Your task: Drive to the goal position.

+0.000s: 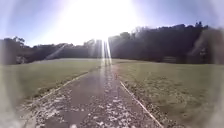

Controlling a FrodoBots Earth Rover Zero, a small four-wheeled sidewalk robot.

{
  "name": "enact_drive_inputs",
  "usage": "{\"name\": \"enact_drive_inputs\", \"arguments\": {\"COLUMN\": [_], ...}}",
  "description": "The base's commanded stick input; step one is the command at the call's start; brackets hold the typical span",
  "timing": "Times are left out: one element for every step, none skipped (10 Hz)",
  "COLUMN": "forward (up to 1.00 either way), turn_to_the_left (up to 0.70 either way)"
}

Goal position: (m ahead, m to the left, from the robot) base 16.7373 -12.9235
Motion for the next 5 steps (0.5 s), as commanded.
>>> {"name": "enact_drive_inputs", "arguments": {"forward": [1.0,1.0,1.0,1.0,1.0], "turn_to_the_left": [0.0,0.0,0.0,0.0,0.0]}}
